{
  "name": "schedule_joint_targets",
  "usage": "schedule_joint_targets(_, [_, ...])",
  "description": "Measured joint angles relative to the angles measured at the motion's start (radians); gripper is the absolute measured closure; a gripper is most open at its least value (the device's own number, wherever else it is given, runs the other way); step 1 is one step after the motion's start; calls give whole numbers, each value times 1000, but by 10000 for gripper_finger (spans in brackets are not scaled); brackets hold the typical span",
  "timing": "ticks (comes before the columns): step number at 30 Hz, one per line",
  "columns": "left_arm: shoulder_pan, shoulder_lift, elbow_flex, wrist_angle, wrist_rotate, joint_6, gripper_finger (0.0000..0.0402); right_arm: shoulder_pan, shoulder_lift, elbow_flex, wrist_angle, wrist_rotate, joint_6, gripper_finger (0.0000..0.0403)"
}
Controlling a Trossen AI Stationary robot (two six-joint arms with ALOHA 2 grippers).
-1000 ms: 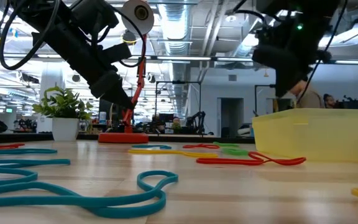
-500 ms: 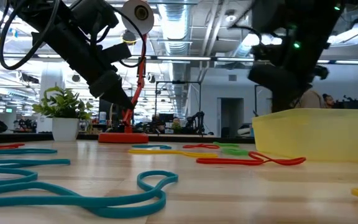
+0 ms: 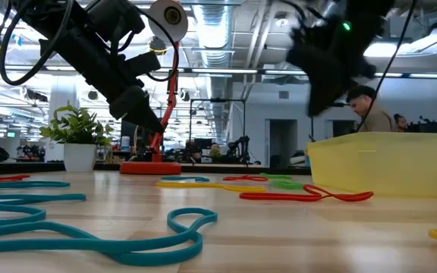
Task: Pick and place items into bin
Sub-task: Put the yellow rubber band into the yellow bin
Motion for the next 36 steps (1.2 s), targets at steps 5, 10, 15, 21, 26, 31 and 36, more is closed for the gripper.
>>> schedule_joint_targets(5, [0, 0, 0, 0, 1, 0, 283, 0, 0, 24, 233, 2, -273, 326])
schedule_joint_targets(10, [0, 0, 0, -7, 1, 0, 283, -24, 11, 24, 278, 27, -357, 326])
schedule_joint_targets(15, [0, 0, 0, -12, 11, -2, 283, -97, 11, 24, 72, 31, -209, 326])
schedule_joint_targets(21, [0, 0, 0, -12, 34, -3, 283, -166, 11, 24, -69, -25, -51, 326])
schedule_joint_targets(26, [0, 0, 0, -12, 34, -4, 283, -170, 11, 24, -74, -51, -45, 326])
schedule_joint_targets(31, [0, 0, -6, -21, 34, -8, 283, -161, 25, 24, -125, -52, -10, 327])
schedule_joint_targets(36, [0, 0, -6, -29, 34, -11, 283, -162, 53, 20, -208, -54, 82, 327])
